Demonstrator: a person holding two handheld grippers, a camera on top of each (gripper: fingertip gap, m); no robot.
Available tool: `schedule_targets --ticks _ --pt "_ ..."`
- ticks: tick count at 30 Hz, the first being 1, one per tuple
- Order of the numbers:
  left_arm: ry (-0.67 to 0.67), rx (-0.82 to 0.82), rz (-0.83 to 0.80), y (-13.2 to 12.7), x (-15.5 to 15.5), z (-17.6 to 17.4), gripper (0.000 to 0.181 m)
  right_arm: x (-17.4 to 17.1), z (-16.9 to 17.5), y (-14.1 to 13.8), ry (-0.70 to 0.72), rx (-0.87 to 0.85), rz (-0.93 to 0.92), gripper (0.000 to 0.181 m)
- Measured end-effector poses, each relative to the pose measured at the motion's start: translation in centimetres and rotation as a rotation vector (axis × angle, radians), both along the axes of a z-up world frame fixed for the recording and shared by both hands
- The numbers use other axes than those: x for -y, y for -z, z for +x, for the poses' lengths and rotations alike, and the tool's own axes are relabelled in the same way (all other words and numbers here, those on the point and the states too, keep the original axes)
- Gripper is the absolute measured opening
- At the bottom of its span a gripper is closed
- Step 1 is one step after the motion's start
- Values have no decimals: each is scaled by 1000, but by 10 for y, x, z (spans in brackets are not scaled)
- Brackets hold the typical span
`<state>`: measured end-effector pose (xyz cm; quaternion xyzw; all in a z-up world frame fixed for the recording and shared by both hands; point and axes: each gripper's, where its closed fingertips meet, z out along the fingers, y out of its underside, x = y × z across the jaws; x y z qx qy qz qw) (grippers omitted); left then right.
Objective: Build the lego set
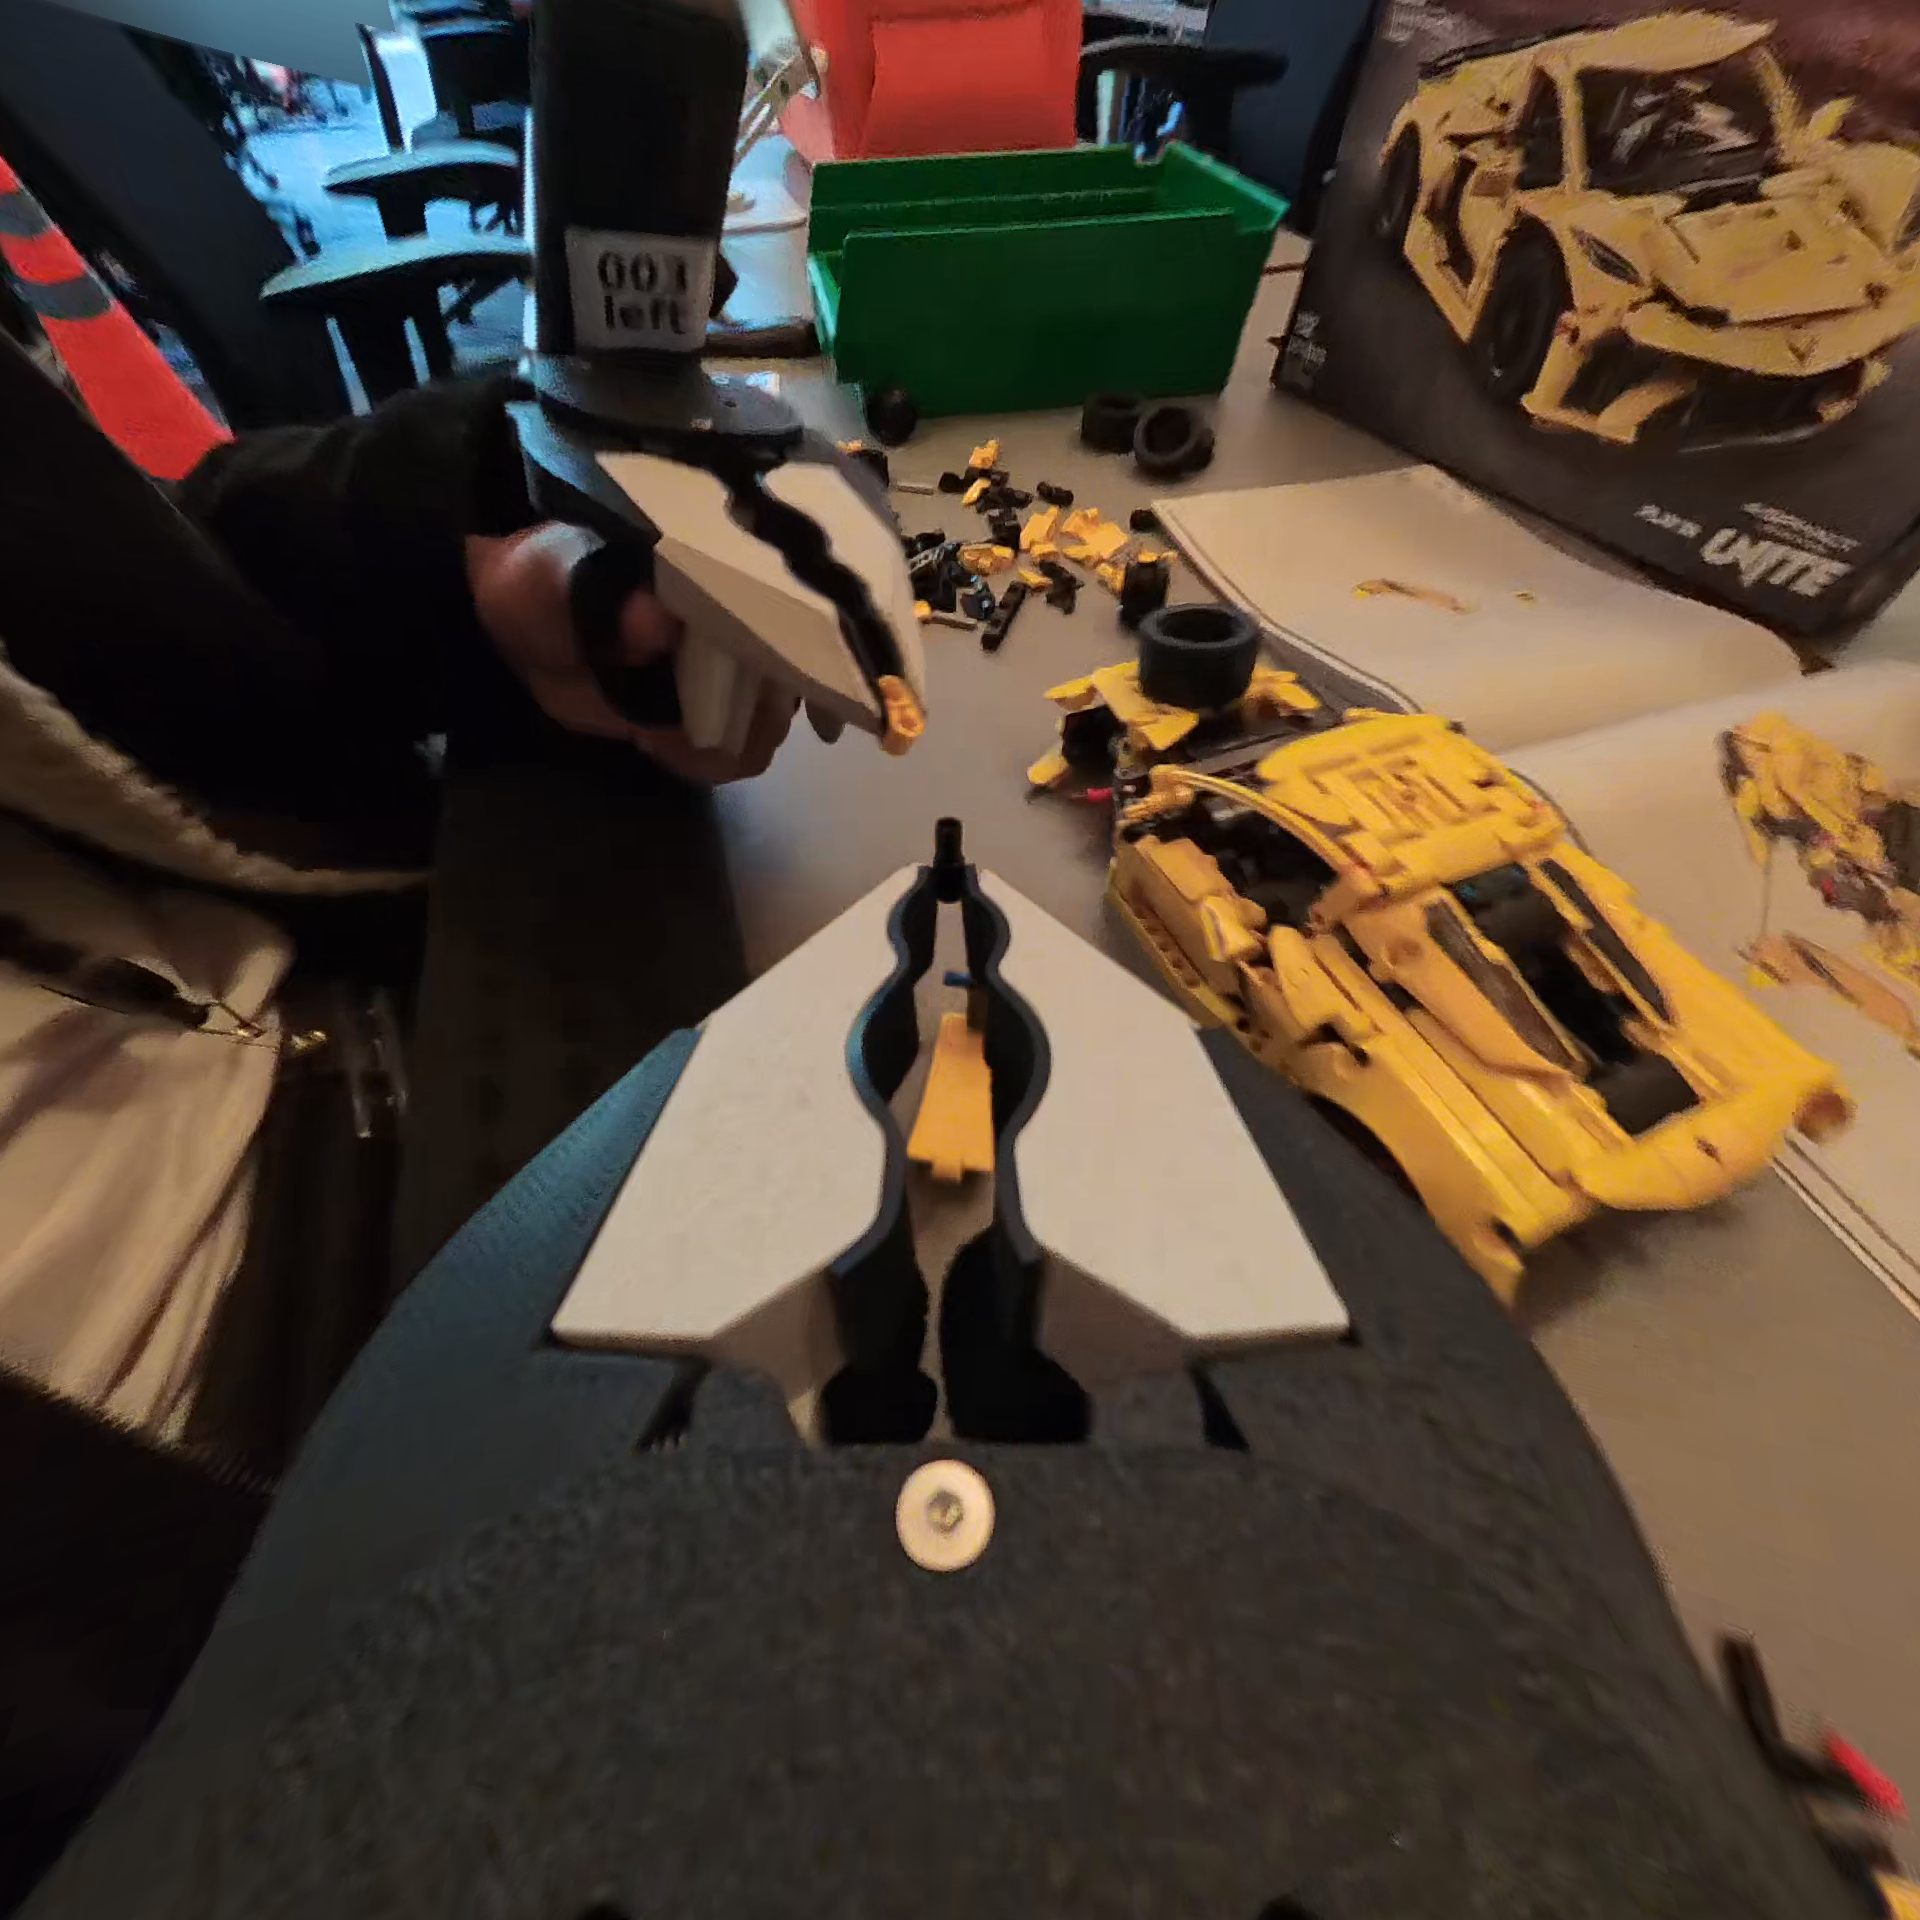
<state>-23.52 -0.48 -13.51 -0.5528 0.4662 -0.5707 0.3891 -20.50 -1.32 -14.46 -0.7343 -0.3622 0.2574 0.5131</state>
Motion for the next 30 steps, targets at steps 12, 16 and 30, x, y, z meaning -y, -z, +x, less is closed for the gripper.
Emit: schedule_targets --ticks 12,16,30 --pt "-8 10 9 -1 -1 -1 7 -10 -37 5 -29 -25 46 3" --pt "-25 -11 39 2 -1 1 7 -12 -35 8 -10 -24 38 3" --pt "-195 -81 285 7 -22 -4 7 -13 -32 22 58 35 19 2"
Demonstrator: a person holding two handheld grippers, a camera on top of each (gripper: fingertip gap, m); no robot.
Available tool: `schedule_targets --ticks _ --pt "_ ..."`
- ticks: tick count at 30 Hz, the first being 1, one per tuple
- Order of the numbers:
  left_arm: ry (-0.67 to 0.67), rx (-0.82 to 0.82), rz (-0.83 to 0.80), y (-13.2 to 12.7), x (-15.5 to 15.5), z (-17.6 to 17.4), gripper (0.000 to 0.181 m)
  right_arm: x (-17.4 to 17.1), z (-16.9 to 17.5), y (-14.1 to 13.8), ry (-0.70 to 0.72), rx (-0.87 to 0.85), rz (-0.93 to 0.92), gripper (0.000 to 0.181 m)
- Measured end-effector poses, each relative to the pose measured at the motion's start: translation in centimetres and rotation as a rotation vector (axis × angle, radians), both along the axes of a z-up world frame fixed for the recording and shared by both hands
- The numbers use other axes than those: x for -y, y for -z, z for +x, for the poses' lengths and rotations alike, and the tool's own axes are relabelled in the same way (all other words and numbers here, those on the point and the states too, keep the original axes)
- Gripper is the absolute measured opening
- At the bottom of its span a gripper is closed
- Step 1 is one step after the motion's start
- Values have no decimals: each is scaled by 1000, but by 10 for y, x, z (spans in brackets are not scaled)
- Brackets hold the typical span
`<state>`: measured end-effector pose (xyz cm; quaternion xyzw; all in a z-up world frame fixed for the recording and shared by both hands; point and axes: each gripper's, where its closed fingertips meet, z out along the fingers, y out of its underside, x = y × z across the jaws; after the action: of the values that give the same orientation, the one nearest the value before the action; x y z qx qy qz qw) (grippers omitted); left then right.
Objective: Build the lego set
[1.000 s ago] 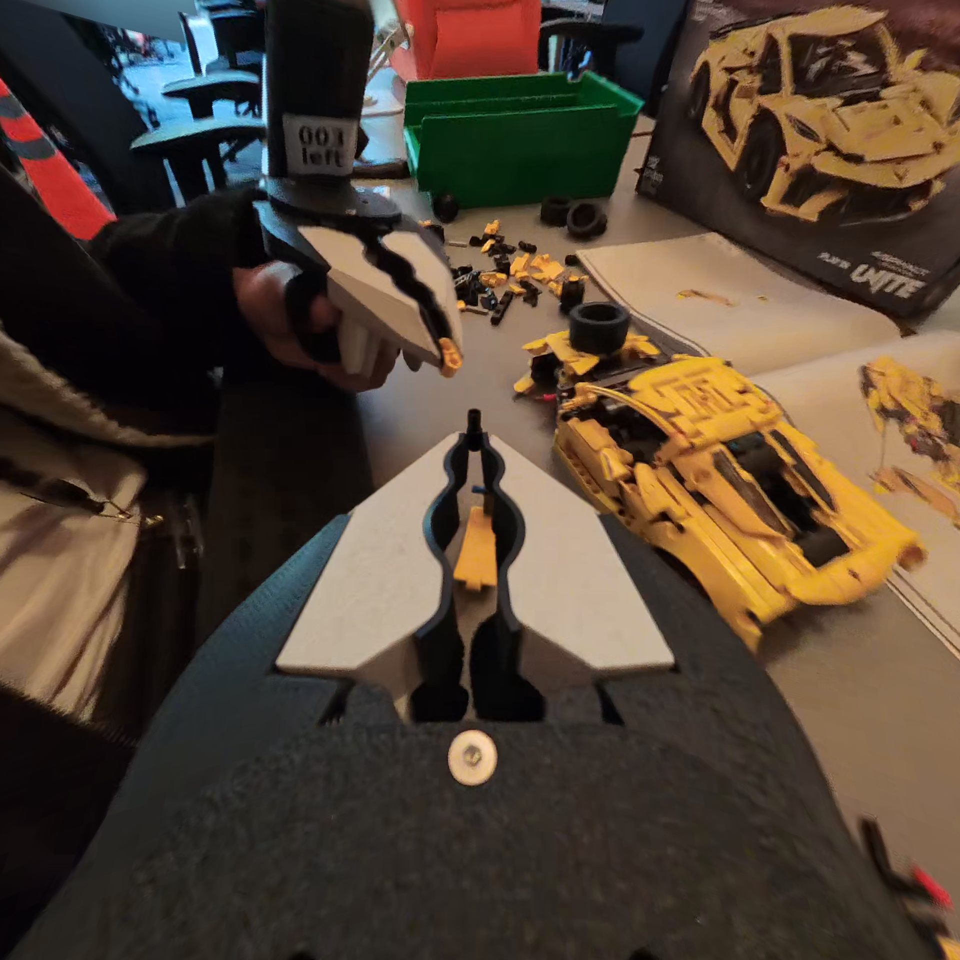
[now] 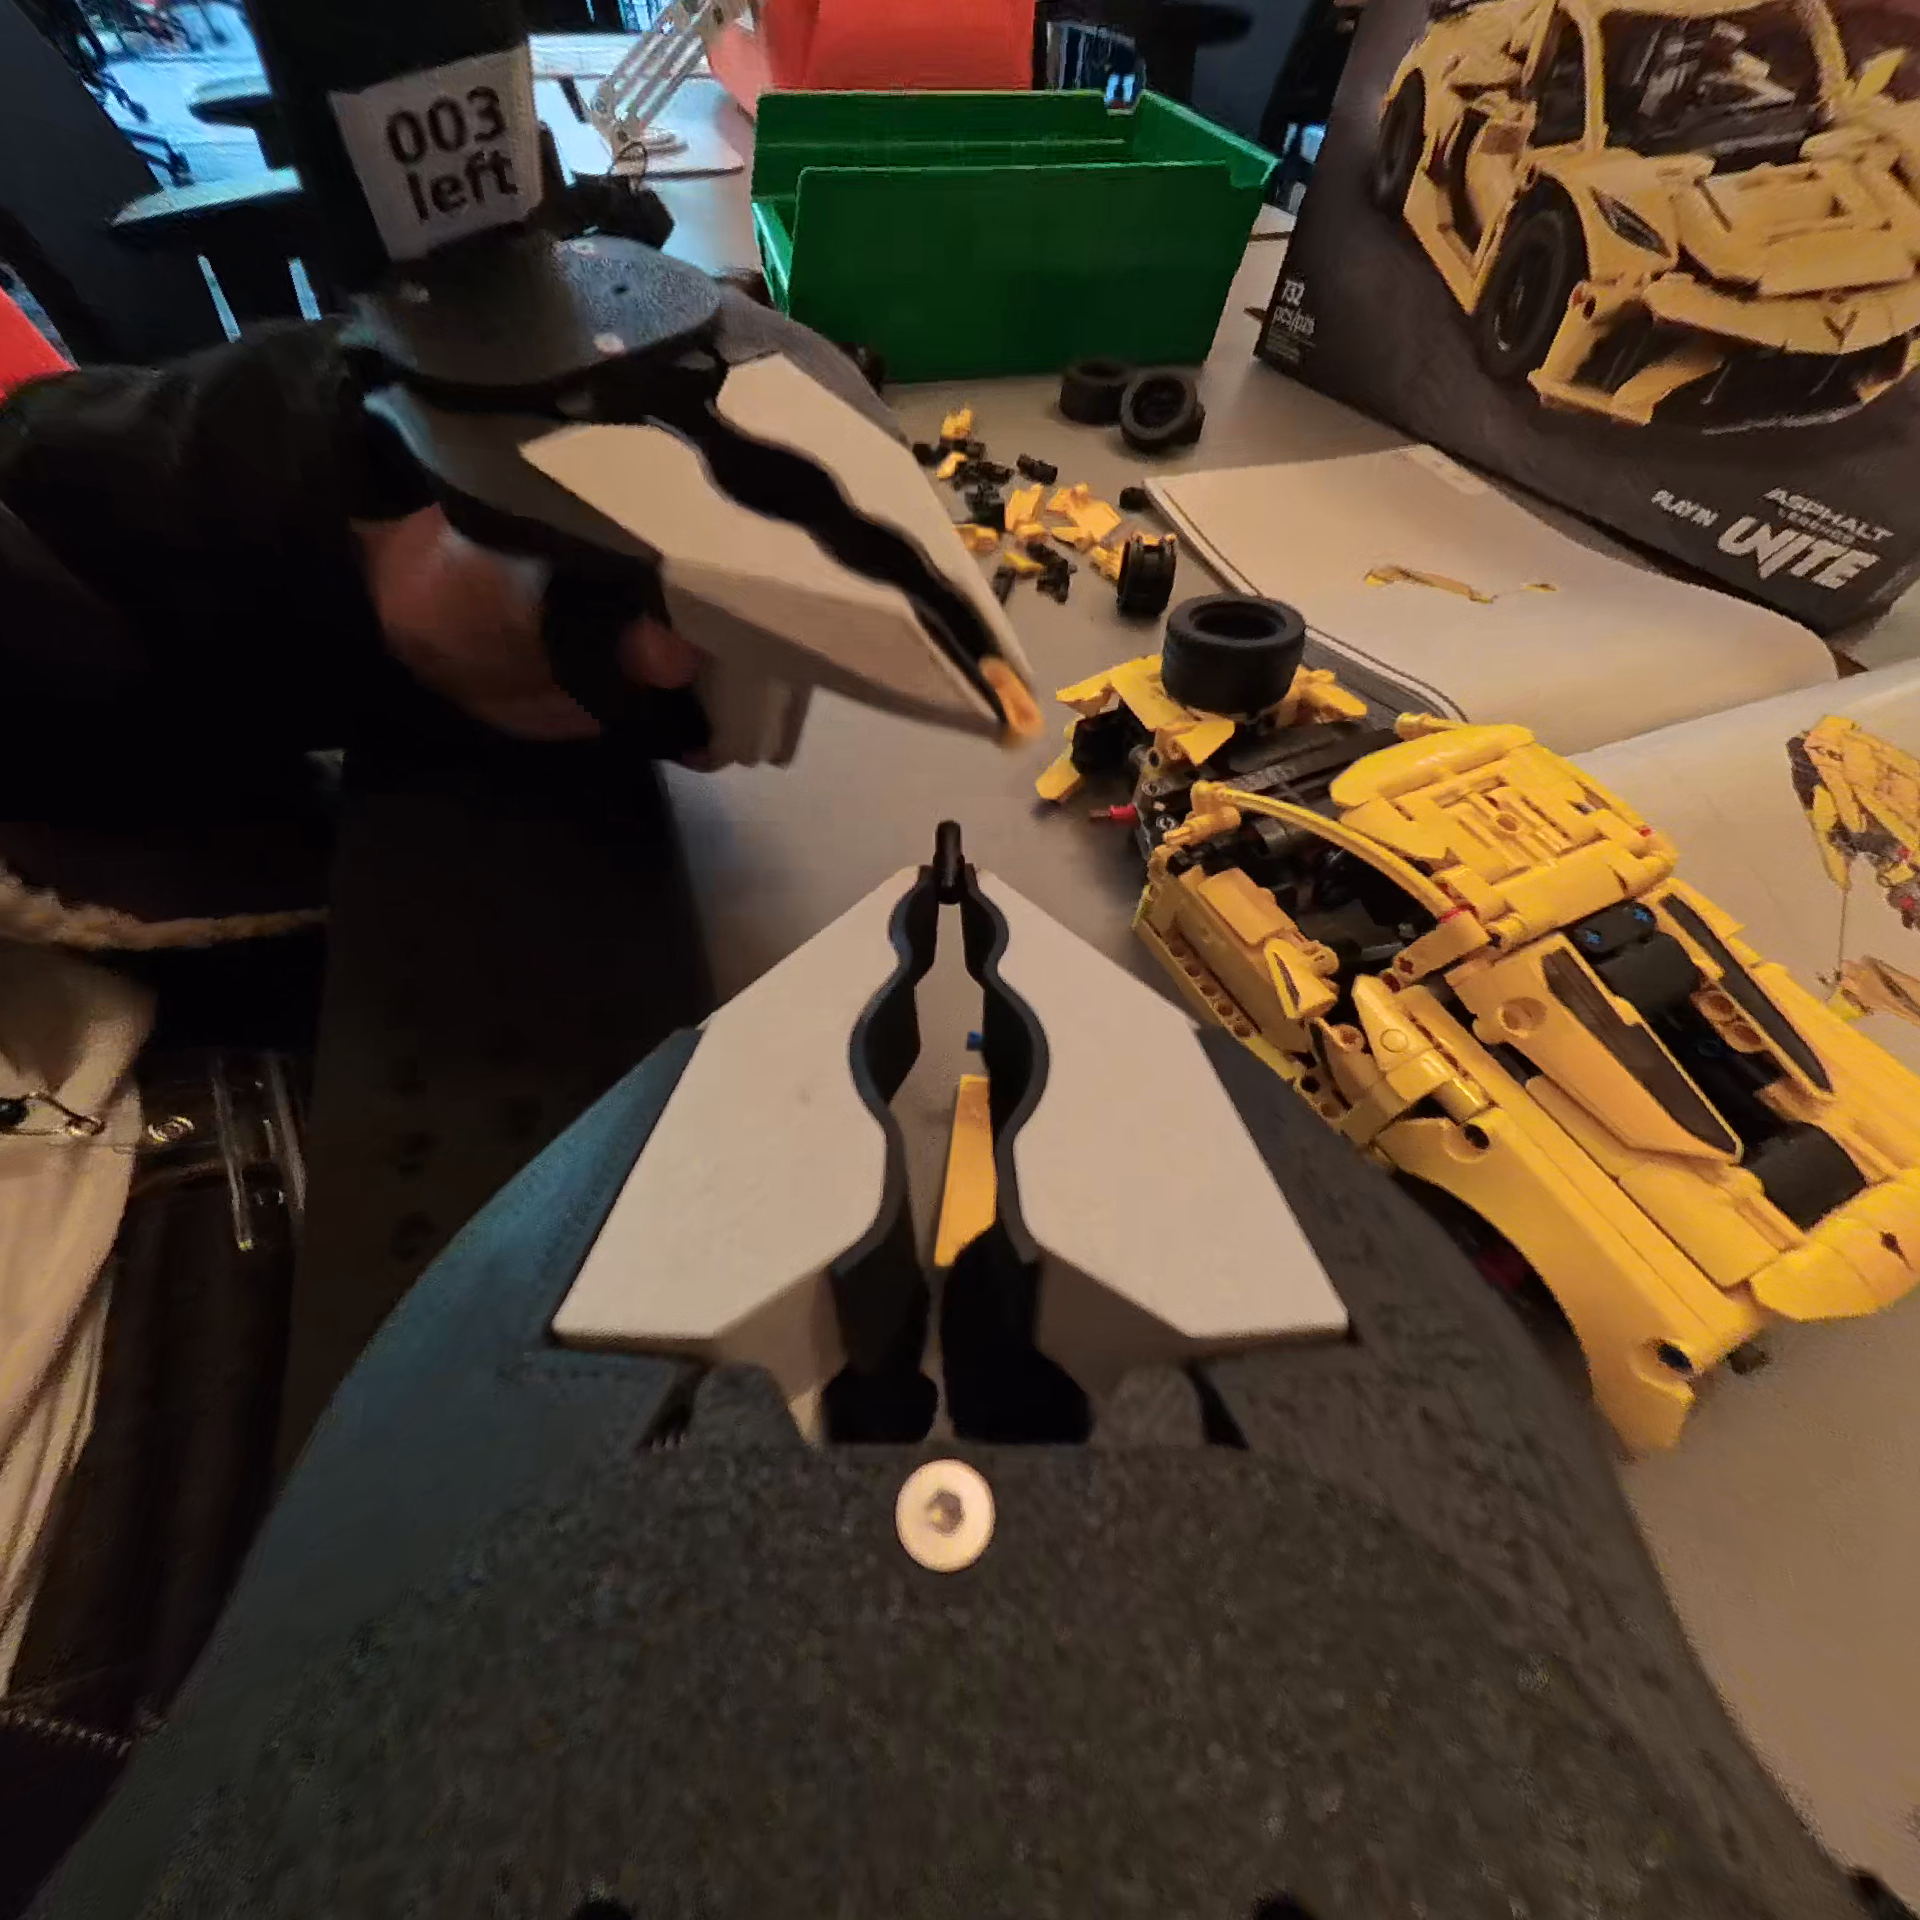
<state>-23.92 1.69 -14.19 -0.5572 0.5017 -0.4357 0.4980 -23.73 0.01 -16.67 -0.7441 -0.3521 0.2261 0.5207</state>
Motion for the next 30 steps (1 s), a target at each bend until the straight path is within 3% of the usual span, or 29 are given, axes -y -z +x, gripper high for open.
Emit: schedule_targets --ticks 4,6,10,16,22,30 --pt "33 55 -126 -4 -2 -3 7 2 34 8 60 43 -26 2" --pt "46 40 -169 1 -2 -2 7 4 72 24 139 176 -108 2" --pt "66 13 -185 7 1 1 7 38 147 62 205 549 -428 3" --pt "67 -24 -155 13 4 4 7 109 226 73 172 974 -958 3" --pt "65 -27 -168 14 3 4 7 147 272 71 209 1099 -1363 3" --pt "67 -34 -168 15 3 4 7 156 299 78 289 1189 -1491 3"
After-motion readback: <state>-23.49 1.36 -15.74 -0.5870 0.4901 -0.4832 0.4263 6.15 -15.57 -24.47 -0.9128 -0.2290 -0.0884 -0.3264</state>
